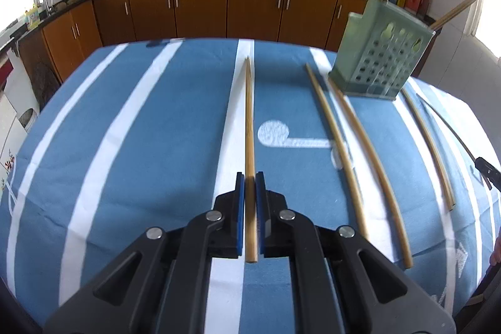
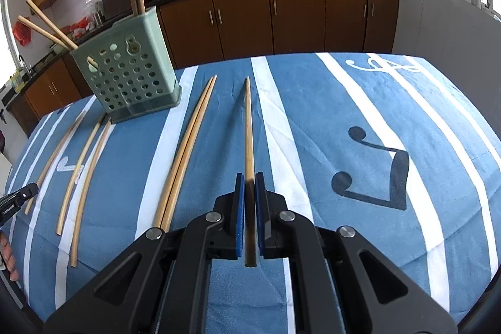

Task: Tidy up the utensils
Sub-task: 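Hold the grasped chopsticks on the table with both tools, then lift both held chopsticks upright and carry them over the green holder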

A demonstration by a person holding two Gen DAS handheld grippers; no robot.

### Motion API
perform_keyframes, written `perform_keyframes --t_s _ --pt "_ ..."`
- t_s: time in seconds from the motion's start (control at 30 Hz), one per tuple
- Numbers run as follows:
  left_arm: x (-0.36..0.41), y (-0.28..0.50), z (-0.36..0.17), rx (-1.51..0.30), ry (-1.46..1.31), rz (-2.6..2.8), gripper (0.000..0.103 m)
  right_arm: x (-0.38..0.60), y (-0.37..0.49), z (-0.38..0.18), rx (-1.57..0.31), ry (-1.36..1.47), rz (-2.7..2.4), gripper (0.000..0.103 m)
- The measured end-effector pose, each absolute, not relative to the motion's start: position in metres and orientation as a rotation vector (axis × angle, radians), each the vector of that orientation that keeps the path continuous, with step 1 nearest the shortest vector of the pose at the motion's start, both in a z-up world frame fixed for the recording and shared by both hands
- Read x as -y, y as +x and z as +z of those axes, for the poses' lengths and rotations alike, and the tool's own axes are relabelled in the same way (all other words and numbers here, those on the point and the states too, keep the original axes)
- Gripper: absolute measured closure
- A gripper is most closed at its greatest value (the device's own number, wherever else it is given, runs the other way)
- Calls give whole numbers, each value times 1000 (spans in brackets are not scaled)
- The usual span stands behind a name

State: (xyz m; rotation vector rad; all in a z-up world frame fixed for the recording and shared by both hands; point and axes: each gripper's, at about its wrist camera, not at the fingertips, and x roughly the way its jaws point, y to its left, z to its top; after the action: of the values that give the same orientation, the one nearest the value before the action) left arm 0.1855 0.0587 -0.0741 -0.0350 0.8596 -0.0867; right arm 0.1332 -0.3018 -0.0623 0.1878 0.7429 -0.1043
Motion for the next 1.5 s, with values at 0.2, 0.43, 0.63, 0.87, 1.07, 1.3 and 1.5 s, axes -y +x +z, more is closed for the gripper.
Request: perform_keyframes --t_s 0.2,0.43,0.63,0.87,1.07,1.3,1.5 --pt "-60 174 -36 -742 -36 -82 95 307 125 -37 -659 195 -116 96" --pt "-59 162 10 -602 -55 -91 95 304 118 -4 -558 189 -105 96" --pt "-59 154 43 -507 -85 -101 95 303 112 20 -478 196 -86 96" --pt "-54 154 62 -467 -74 -108 95 301 112 35 -433 196 -74 96" --pt "-51 157 68 -458 -71 -113 95 300 113 40 -420 196 -74 96" --pt "-52 156 75 -457 -85 -132 95 300 115 52 -397 193 -58 96" --pt "-36 149 104 -410 -68 -212 95 293 110 85 -324 194 2 96"
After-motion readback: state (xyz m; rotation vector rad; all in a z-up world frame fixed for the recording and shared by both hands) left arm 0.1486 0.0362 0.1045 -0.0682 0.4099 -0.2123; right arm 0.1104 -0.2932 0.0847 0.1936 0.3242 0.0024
